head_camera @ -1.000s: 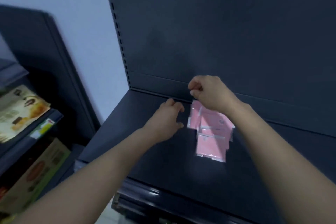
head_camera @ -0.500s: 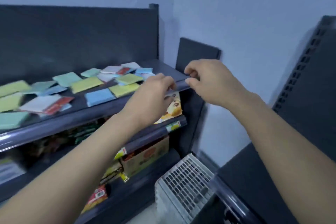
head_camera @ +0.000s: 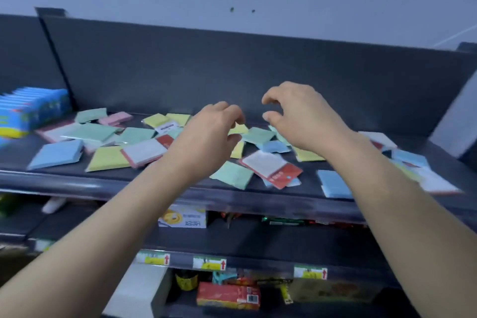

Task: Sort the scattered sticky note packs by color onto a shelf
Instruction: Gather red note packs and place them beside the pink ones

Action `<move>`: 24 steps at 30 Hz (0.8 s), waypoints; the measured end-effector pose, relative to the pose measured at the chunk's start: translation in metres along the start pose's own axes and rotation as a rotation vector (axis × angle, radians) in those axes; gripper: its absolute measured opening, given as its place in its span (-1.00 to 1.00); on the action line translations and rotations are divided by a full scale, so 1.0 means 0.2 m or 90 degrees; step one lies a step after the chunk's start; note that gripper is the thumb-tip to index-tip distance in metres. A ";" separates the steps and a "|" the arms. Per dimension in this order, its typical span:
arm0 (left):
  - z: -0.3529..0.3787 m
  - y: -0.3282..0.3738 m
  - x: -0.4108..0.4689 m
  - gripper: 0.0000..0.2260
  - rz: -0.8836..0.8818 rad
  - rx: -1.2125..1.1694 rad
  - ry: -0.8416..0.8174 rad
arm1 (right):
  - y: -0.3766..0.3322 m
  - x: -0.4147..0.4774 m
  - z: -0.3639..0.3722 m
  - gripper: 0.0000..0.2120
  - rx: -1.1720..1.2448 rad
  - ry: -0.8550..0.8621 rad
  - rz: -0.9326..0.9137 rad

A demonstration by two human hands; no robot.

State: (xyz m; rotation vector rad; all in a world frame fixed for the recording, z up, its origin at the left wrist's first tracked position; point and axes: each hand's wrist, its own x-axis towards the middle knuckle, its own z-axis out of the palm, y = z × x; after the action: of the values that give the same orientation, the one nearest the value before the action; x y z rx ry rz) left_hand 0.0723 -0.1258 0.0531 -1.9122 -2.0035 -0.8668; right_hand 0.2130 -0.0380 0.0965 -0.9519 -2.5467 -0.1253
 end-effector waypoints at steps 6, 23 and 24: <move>-0.08 -0.39 -0.02 -0.82 -0.153 0.076 0.010 | -0.22 0.40 0.24 -0.73 0.075 -0.038 -0.116; -0.32 -1.20 -0.13 -0.85 -0.466 0.202 0.090 | -0.80 1.23 0.87 -0.76 0.129 -0.189 -0.294; -0.32 -1.26 -0.13 -0.85 -0.469 0.203 0.084 | -0.84 1.27 0.91 -0.75 0.125 -0.200 -0.293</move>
State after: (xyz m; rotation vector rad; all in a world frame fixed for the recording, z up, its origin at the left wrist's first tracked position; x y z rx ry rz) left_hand -0.1822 -0.1761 0.0271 -0.9135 -2.5935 -0.7205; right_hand -0.1327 0.0289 0.0461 -0.3192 -2.9587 0.1521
